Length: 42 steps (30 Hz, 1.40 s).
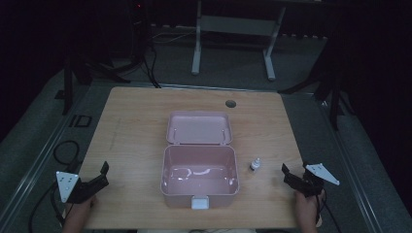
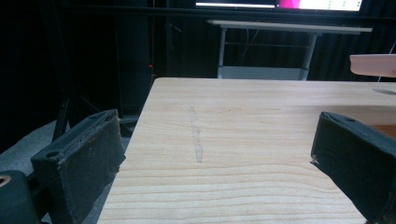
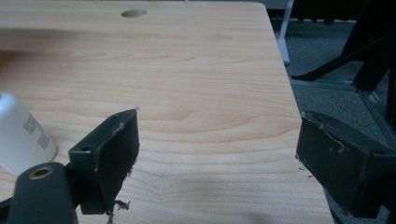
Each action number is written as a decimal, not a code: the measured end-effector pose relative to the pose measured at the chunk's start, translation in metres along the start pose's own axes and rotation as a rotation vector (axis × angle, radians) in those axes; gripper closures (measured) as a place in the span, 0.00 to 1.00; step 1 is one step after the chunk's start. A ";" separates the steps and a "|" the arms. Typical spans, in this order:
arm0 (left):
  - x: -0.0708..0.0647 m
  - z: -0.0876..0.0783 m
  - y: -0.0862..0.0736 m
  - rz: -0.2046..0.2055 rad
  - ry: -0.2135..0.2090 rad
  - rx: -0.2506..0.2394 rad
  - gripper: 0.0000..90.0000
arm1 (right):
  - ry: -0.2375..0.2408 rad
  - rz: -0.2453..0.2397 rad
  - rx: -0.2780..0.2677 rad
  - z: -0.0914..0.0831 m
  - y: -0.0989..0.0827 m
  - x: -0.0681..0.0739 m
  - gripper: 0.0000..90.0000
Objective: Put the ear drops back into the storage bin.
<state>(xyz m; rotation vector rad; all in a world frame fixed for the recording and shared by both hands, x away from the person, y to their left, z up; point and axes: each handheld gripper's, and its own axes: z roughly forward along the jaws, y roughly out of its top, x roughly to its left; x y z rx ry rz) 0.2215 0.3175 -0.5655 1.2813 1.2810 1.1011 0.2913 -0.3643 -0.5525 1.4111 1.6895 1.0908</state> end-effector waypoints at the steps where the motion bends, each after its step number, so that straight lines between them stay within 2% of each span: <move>1: 0.000 0.000 0.000 0.000 -0.002 0.000 0.03 | -0.004 -0.001 0.004 0.000 0.000 0.001 0.14; 10: 0.000 0.000 0.000 0.005 -0.008 -0.001 0.03 | 0.006 -0.045 0.038 0.004 0.001 0.004 0.14; 12: 0.000 0.000 0.000 0.007 -0.010 -0.004 0.03 | 0.022 -0.050 0.078 0.006 0.003 0.005 0.15; 17: 0.000 0.000 0.000 0.006 -0.012 -0.005 0.03 | 0.116 -0.022 0.190 0.008 0.008 0.002 0.13; 20: 0.000 0.000 0.000 0.007 -0.013 -0.005 0.03 | 0.160 -0.035 0.258 0.007 0.015 0.003 0.13; 23: 0.000 0.000 0.000 0.006 -0.014 -0.005 0.03 | 0.160 -0.071 0.320 0.007 0.019 0.005 0.13; 24: 0.000 0.000 0.000 0.006 -0.016 -0.005 0.03 | 0.174 -0.100 0.393 0.008 0.024 0.007 0.13; 27: 0.000 0.000 0.000 0.007 -0.015 -0.006 0.03 | 0.202 -0.139 0.475 0.008 0.030 0.011 0.12; 30: 0.000 0.000 0.000 0.007 -0.016 -0.005 0.03 | 0.214 -0.173 0.535 0.008 0.034 0.013 0.12; 31: 0.000 0.000 0.000 0.007 -0.016 -0.005 0.03 | 0.214 -0.173 0.535 0.008 0.034 0.013 0.12; 32: 0.000 0.000 0.000 0.007 -0.017 -0.005 0.03 | 0.222 -0.187 0.570 0.008 0.036 0.015 0.12; 38: 0.000 0.000 0.000 0.005 -0.020 -0.005 0.03 | 0.225 -0.252 0.687 0.006 0.041 0.020 0.12; 40: 0.000 0.000 0.000 0.005 -0.020 -0.006 0.03 | 0.222 -0.256 0.701 0.005 0.042 0.021 0.12; 42: 0.000 0.000 0.000 0.004 -0.020 -0.006 0.03 | 0.233 -0.266 0.740 0.003 0.045 0.021 0.12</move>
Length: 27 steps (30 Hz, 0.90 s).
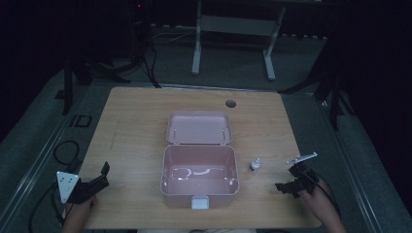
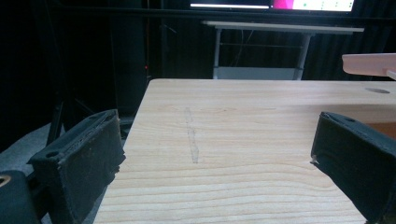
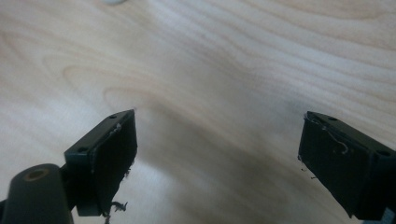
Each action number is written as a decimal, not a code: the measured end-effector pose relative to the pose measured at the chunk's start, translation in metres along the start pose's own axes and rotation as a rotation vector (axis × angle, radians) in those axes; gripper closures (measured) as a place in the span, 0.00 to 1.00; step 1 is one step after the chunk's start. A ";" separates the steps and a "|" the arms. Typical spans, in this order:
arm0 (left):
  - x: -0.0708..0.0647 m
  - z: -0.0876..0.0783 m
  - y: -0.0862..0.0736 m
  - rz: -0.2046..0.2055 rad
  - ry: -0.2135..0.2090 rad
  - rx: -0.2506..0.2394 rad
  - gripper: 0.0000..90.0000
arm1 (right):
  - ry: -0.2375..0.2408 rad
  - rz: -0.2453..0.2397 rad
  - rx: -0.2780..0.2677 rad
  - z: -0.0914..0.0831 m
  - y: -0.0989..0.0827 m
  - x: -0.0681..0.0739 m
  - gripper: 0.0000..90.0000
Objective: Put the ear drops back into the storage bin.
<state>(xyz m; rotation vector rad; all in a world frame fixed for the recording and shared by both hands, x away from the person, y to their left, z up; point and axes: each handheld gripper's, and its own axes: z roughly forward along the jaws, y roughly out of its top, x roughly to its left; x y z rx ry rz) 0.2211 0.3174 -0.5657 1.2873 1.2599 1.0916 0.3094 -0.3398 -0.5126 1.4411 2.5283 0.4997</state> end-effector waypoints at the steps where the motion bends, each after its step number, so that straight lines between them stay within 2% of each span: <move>1: 0.000 0.000 0.000 0.000 0.000 0.001 0.03 | 0.002 -0.013 0.022 -0.002 0.001 0.001 0.12; 3: 0.000 0.000 0.000 0.000 -0.001 0.000 0.03 | 0.005 -0.037 0.052 -0.005 0.001 0.002 0.12; 5: 0.000 0.000 0.000 0.000 -0.001 0.000 0.03 | 0.009 -0.042 0.061 -0.006 0.002 0.003 0.12; 7: 0.000 0.000 0.000 0.001 -0.001 0.000 0.03 | 0.004 -0.086 0.098 -0.010 0.002 0.005 0.13; 11: 0.000 0.000 0.000 0.000 0.000 0.000 0.03 | 0.012 -0.110 0.155 -0.013 0.004 0.006 0.14; 16: 0.000 0.000 0.000 0.001 0.000 0.000 0.03 | 0.031 -0.159 0.260 -0.012 0.007 0.011 0.14; 21: 0.000 0.000 0.000 0.001 0.000 0.000 0.03 | 0.052 -0.206 0.398 -0.008 0.007 0.017 0.14; 22: 0.000 0.000 0.000 0.001 0.000 0.000 0.03 | 0.052 -0.206 0.398 -0.008 0.007 0.017 0.14; 23: 0.000 0.000 0.000 0.000 -0.001 0.000 0.03 | 0.066 -0.215 0.427 -0.007 0.008 0.019 0.14; 27: 0.000 0.000 0.000 -0.001 -0.001 -0.001 0.03 | 0.073 -0.213 0.442 -0.007 0.011 0.020 0.14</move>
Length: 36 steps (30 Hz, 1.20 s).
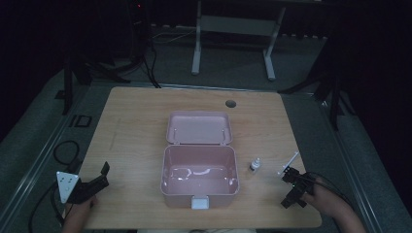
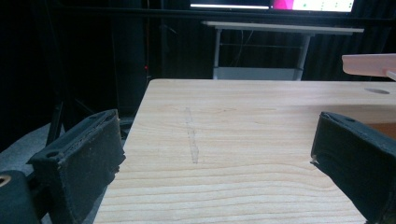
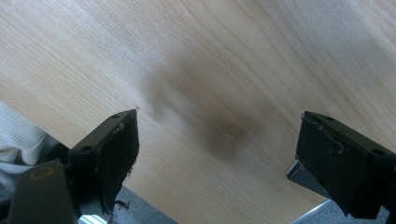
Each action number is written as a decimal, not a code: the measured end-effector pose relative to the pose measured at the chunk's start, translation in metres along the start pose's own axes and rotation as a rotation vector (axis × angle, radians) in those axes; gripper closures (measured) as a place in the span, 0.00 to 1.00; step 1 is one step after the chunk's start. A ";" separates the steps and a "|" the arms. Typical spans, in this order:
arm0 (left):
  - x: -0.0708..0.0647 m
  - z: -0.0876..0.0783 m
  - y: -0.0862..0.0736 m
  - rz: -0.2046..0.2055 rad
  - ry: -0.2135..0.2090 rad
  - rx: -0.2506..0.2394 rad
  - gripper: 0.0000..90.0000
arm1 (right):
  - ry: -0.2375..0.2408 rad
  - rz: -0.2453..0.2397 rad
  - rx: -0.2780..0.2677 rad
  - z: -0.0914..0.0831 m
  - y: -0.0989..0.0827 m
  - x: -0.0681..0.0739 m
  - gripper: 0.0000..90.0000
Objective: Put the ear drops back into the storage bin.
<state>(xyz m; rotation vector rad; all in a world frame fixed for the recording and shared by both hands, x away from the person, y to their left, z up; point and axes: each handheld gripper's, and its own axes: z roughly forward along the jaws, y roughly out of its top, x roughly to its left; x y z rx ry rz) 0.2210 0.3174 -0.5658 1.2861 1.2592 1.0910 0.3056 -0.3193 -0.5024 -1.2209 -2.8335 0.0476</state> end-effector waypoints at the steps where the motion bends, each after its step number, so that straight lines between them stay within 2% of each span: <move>1: 0.000 0.000 0.000 0.000 0.000 0.000 0.03 | -0.001 -0.002 0.002 0.000 0.001 0.000 0.14; 5: 0.000 0.000 0.000 -0.002 0.000 -0.002 0.03 | 0.004 0.016 -0.004 -0.002 0.008 -0.007 0.14; 7: 0.000 0.000 0.000 -0.002 0.000 -0.001 0.03 | -0.002 0.011 -0.018 -0.004 0.012 -0.009 0.13; 11: 0.000 0.000 0.000 -0.001 -0.001 -0.001 0.03 | 0.008 -0.009 -0.010 -0.005 0.019 -0.011 0.12; 21: 0.000 0.000 0.000 0.002 -0.003 0.000 0.03 | 0.000 -0.027 -0.011 -0.005 0.038 -0.008 0.15; 24: 0.000 0.000 0.000 0.001 -0.004 0.001 0.03 | -0.013 -0.028 -0.003 -0.005 0.049 -0.008 0.15; 31: 0.000 0.000 0.000 0.002 -0.004 -0.001 0.03 | -0.004 -0.050 0.000 -0.007 0.071 -0.004 0.15; 36: 0.000 0.000 0.000 0.001 -0.007 -0.001 0.03 | -0.012 -0.046 -0.018 -0.010 0.086 -0.002 0.14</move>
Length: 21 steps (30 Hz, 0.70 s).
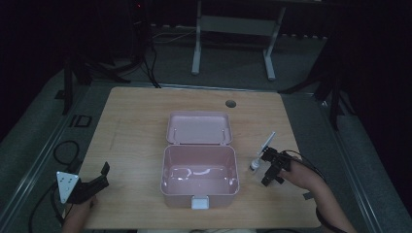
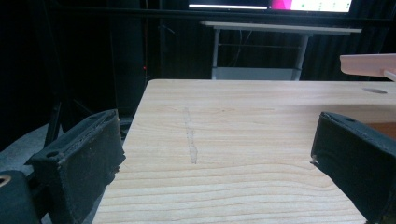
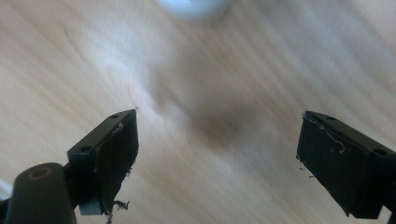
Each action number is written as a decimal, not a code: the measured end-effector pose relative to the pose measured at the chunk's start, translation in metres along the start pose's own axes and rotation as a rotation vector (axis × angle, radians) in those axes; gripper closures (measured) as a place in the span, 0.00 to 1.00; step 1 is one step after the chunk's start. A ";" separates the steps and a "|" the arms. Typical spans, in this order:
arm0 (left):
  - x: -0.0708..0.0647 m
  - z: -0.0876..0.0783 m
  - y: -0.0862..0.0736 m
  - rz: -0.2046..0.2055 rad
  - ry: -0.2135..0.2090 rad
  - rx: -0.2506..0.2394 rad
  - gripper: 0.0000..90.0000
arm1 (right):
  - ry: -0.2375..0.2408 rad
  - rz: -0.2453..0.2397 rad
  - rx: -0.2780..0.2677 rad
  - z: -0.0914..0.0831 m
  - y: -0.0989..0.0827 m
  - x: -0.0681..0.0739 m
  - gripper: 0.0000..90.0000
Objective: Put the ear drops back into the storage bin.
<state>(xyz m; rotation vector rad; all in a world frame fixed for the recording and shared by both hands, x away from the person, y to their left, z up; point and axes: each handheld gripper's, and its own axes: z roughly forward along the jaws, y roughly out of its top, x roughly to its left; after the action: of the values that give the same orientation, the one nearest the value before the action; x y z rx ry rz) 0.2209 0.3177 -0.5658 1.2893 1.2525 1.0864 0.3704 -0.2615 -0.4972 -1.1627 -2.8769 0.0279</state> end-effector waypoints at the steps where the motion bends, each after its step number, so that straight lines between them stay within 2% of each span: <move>1: 0.000 0.000 0.000 -0.001 0.000 0.000 0.03 | 0.002 0.001 -0.002 0.000 0.003 0.000 0.14; 8: 0.000 0.000 0.000 0.000 -0.001 0.000 0.03 | 0.046 -0.001 -0.024 -0.002 0.022 0.000 0.13; 12: 0.000 0.000 0.000 -0.001 -0.002 0.000 0.03 | 0.031 -0.008 -0.008 0.001 0.032 0.002 0.14; 17: 0.000 0.000 0.000 0.000 -0.003 0.000 0.03 | 0.034 -0.008 0.007 0.005 0.043 0.004 0.15; 19: 0.000 0.000 0.000 -0.001 -0.003 0.000 0.03 | 0.035 -0.006 0.012 0.006 0.047 0.005 0.17; 21: 0.000 0.000 0.000 0.000 -0.004 0.000 0.03 | 0.024 -0.009 0.012 0.006 0.051 0.006 0.24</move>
<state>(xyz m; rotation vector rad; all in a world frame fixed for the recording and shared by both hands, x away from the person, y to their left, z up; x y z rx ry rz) 0.2208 0.3179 -0.5658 1.2908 1.2496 1.0837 0.4016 -0.2207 -0.5051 -1.1395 -2.8569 0.0310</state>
